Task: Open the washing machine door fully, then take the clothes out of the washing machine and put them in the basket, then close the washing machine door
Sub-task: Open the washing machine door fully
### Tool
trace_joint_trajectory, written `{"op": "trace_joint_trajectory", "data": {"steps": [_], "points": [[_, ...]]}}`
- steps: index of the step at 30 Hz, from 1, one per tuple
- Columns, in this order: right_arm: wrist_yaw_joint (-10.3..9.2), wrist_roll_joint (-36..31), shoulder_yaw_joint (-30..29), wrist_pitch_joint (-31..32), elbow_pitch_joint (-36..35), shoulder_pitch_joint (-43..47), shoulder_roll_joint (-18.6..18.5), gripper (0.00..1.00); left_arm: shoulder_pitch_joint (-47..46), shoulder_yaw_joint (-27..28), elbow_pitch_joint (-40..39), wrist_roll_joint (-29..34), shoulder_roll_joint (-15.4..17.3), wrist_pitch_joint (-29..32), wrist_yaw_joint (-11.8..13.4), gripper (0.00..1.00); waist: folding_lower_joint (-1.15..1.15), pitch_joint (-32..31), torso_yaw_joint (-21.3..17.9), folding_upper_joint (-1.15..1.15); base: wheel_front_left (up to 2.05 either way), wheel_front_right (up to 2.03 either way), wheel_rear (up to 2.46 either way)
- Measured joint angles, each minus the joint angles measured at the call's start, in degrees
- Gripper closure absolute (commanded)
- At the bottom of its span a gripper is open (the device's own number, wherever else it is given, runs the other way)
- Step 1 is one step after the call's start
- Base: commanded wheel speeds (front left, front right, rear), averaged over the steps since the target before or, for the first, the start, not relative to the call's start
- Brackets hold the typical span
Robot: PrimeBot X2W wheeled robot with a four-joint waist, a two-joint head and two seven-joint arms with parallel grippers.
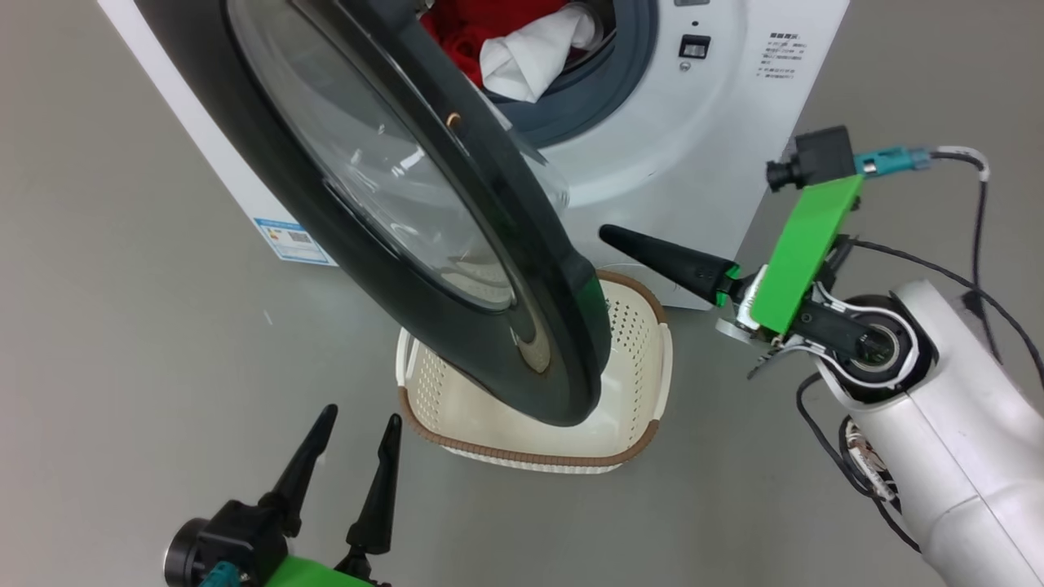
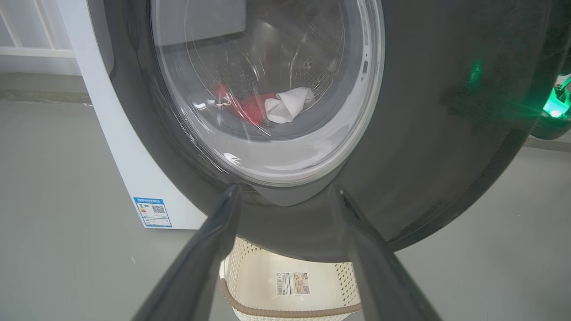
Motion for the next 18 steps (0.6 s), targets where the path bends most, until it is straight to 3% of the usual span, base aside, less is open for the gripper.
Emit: {"op": "trace_joint_trajectory", "data": {"steps": [1,10,18], "points": [[0.00,-0.5,-0.1,-0.7,-0.1,0.4,-0.4,0.00,0.0,0.0,0.0,0.0,0.0,0.0,0.0,0.00,0.00,-0.1,-0.1,0.00,0.00,0.00,0.00],[0.00,-2.0,-0.4,-5.7,-0.6,6.7,-2.4,0.00,1.6,0.4,0.1,0.0,0.0,0.0,0.0,0.00,0.00,-1.7,-1.8,0.00,0.00,0.00,0.00],[0.01,-5.8,-0.2,-13.8,-2.5,15.2,-5.0,0.00,3.1,2.0,0.2,0.0,0.1,0.0,0.0,0.00,0.00,-3.3,-3.9,0.00,0.00,0.00,0.00]]}}
